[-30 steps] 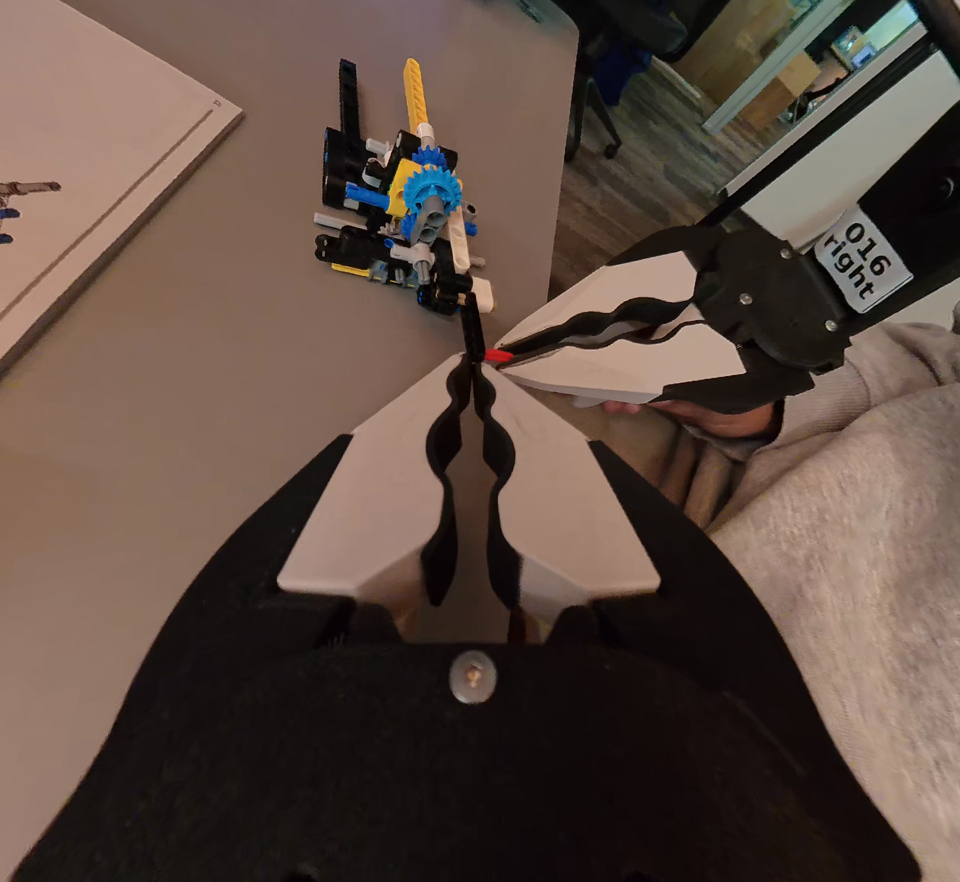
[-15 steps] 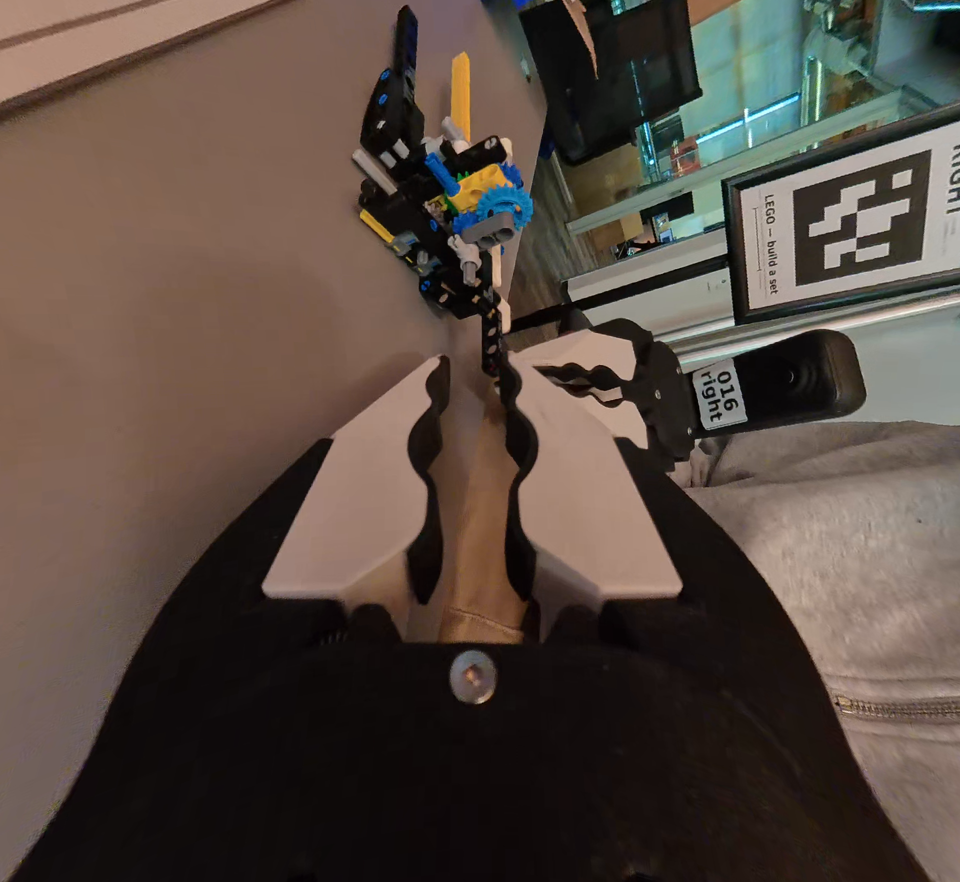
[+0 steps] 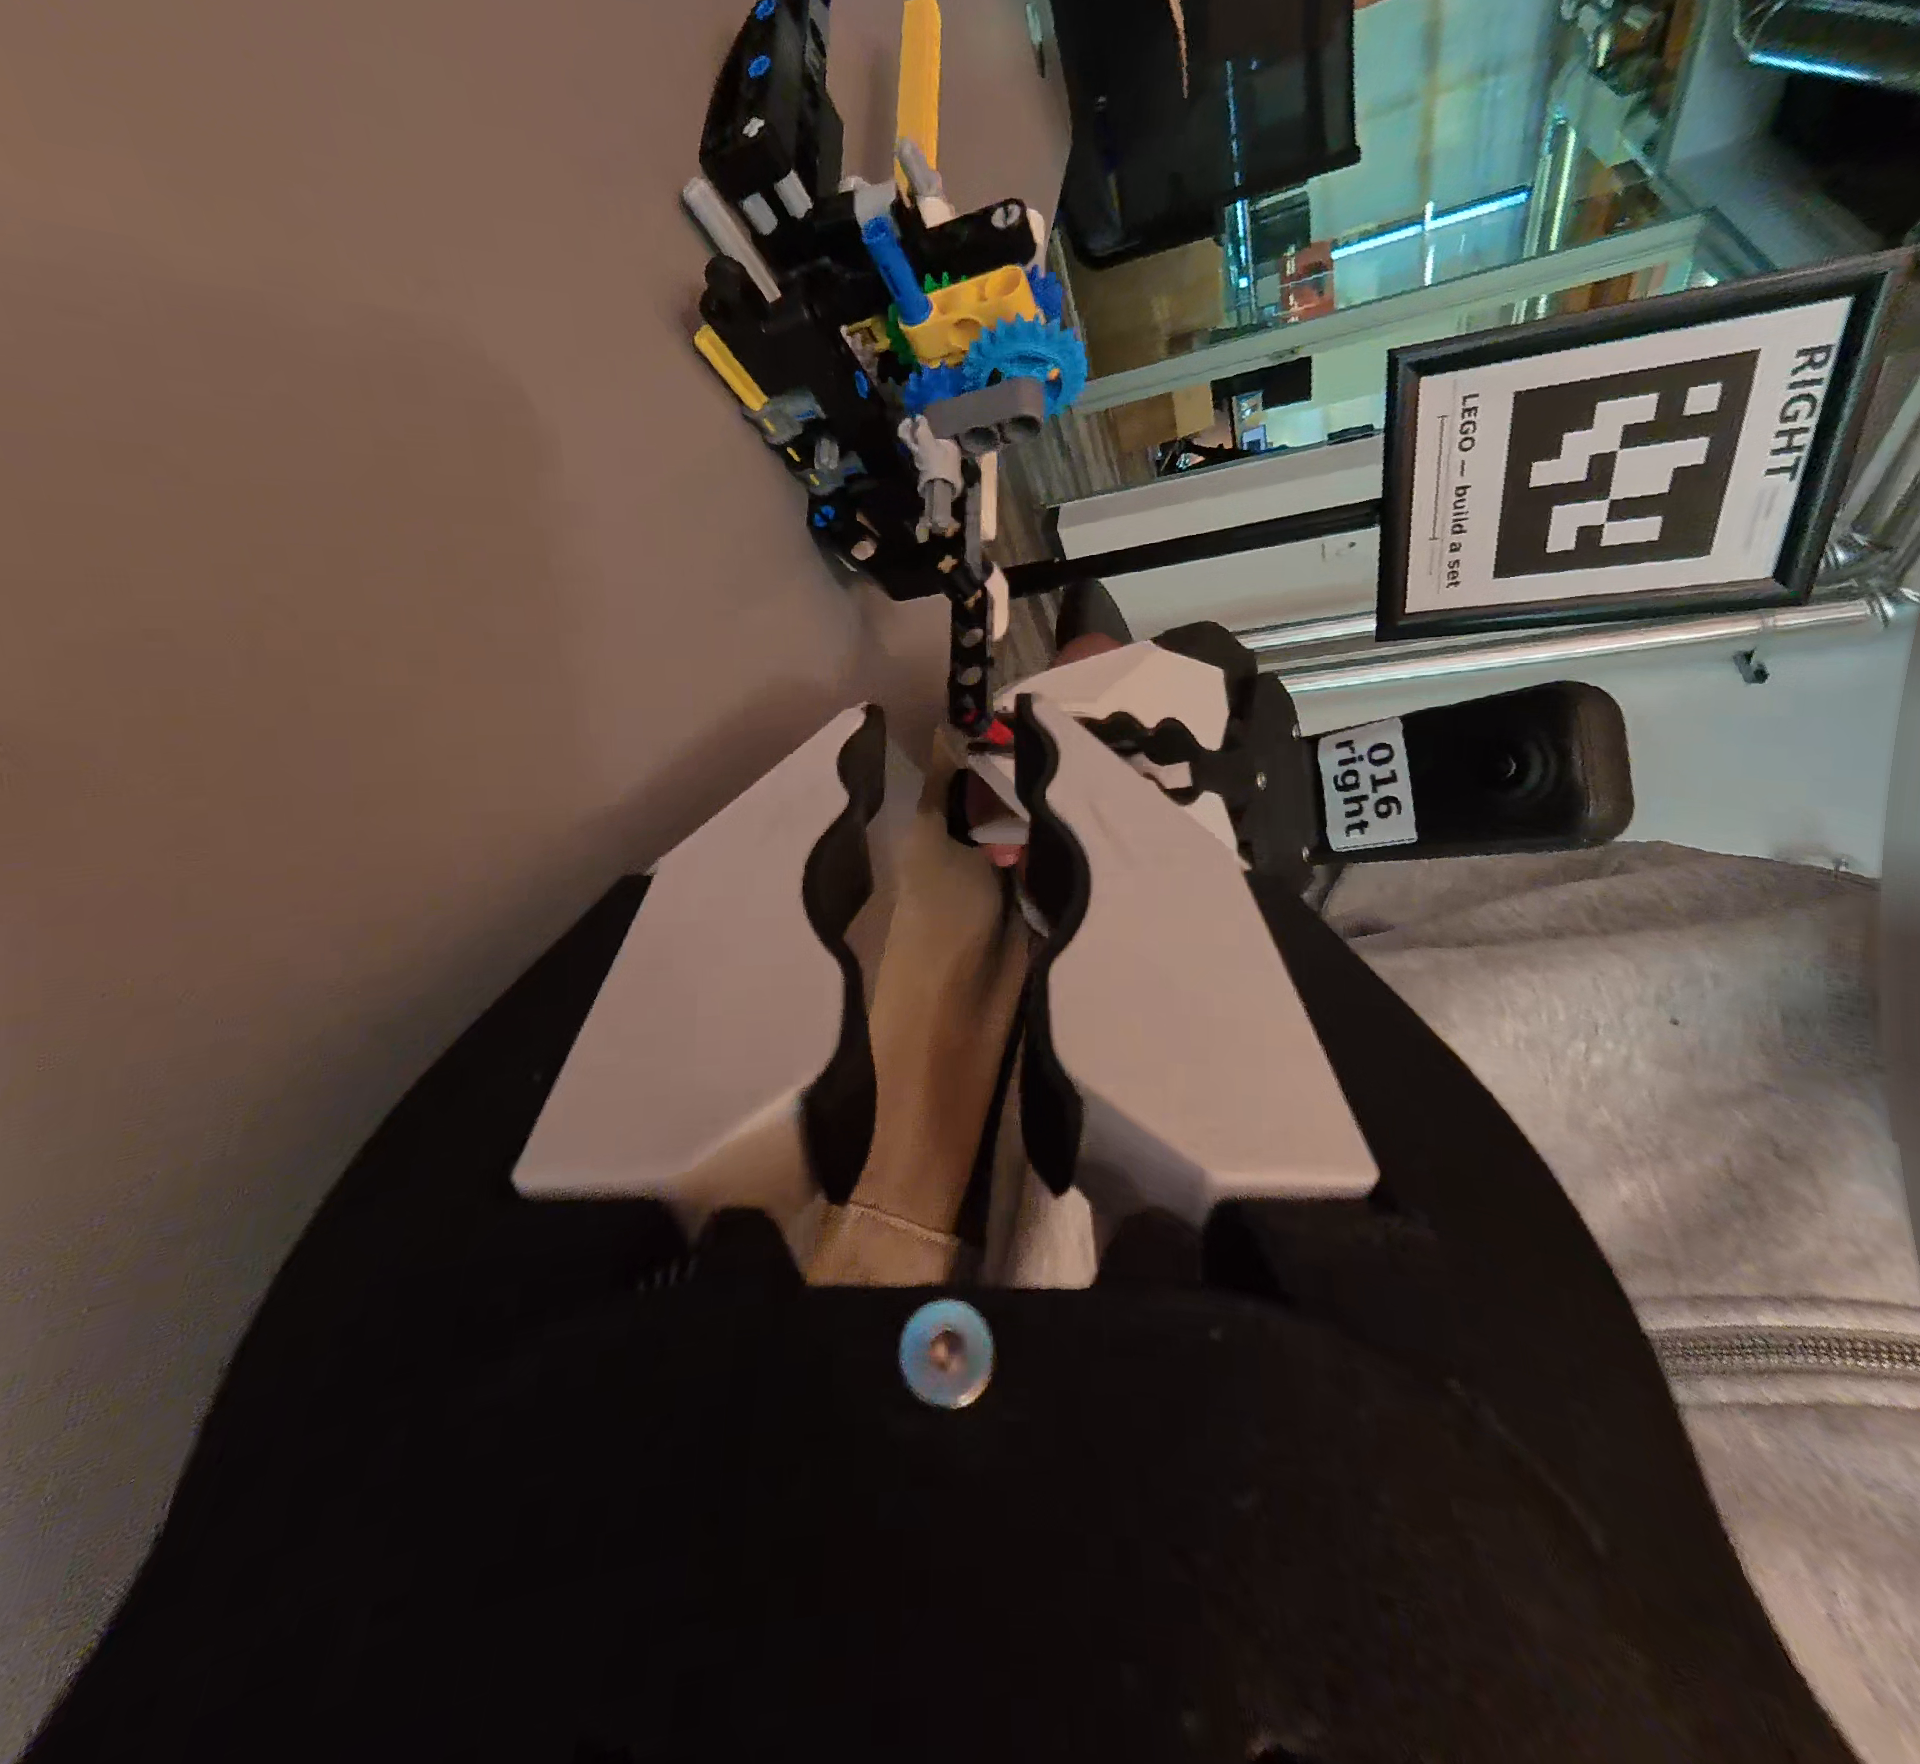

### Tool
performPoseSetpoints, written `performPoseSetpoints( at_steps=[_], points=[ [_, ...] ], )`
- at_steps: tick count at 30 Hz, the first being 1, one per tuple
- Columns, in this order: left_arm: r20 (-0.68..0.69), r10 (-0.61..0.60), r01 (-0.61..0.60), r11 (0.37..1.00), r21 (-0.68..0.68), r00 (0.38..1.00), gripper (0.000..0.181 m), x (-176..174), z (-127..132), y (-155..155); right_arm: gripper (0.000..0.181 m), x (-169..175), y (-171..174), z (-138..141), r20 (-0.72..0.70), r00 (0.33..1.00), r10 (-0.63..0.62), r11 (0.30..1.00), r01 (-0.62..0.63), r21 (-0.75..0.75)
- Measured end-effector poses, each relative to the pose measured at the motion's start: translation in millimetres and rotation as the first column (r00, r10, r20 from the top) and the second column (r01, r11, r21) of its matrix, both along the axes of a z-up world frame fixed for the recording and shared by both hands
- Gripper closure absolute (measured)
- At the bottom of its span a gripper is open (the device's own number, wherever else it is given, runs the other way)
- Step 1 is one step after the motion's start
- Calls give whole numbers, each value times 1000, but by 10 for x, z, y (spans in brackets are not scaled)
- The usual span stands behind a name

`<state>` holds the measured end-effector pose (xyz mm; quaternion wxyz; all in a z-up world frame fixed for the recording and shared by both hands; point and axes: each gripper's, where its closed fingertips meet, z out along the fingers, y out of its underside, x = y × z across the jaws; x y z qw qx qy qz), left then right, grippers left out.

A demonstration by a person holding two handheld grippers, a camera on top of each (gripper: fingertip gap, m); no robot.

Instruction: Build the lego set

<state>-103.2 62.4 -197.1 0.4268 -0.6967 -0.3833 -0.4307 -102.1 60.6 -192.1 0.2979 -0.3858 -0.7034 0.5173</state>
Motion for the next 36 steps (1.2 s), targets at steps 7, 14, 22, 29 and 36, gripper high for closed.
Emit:
performPoseSetpoints(
  at_steps=[7,14,22,29,36],
  points=[
    [83,-5,2,999,46,997,169,-7,36,-1,179,-13,11,-1,0,1000,-2,1000,2,-5],
    [110,-9,1,998,69,994,168,-28,58,20,179,-17,10,-8,-1,1000,0,1000,0,2],
    [114,-24,16,998,64,993,171,-9,43,9,179,-4,-13,-15,-13,1000,1,999,-1,42],
    [117,3,-13,996,85,993,172,-6,49,23,179,0,2,-29,-10,1000,-15,998,16,67],
    [84,113,-122,986,111,990,173,3,65,63,179,22,32,-15,29,999,-23,999,21,41]
  ],
)
